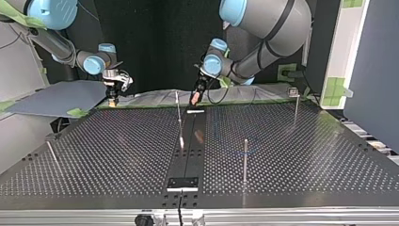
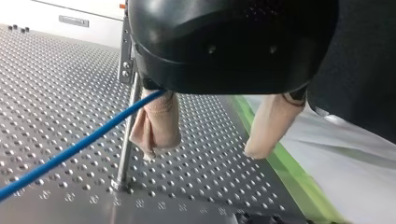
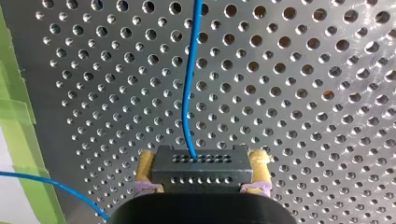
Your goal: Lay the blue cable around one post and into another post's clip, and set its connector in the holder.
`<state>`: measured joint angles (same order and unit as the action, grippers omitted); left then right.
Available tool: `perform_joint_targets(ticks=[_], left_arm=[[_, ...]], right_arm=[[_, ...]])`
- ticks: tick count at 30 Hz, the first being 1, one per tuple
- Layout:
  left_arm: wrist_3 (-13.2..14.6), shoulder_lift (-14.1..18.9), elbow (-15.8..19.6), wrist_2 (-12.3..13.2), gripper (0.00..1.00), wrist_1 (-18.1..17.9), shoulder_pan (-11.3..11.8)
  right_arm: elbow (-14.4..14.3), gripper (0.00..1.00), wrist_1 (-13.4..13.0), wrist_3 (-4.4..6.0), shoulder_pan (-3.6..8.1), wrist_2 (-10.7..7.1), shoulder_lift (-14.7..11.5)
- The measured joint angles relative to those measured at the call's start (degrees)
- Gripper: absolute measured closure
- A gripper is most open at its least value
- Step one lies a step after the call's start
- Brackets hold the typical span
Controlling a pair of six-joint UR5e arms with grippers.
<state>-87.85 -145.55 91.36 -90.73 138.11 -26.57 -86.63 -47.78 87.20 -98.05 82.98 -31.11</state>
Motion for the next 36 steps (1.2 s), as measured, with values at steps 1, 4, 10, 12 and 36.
perform_joint_targets(ticks=[1, 4, 10, 12, 36], left_arm=[[-0.20, 0.02, -0.01, 0.37, 0.00, -0.28, 0.01], [-1.26, 0.04, -0.05, 1.72, 0.00, -1.49, 0.22], [-3.94, 0.05, -0.13, 3.08, 0.00, -4.22, 0.87], [-4.94, 0.06, -0.13, 3.15, 0.00, -5.23, 1.06], [-3.36, 2.97, 0.24, 2.76, 0.00, 0.86, -0.01]], right_arm=[[0.00, 0.81, 0.00, 0.00, 0.00, 0.00, 0.01], [0.00, 0.81, 0.02, 0.00, 0.00, 0.00, 0.01], [-0.01, 0.81, 0.02, -0.03, -0.02, -0.03, 0.03], [0.00, 0.81, 0.02, -0.02, -0.01, -0.03, 0.03], [0.00, 0.81, 0.04, 0.14, 0.14, -0.07, 0.12]])
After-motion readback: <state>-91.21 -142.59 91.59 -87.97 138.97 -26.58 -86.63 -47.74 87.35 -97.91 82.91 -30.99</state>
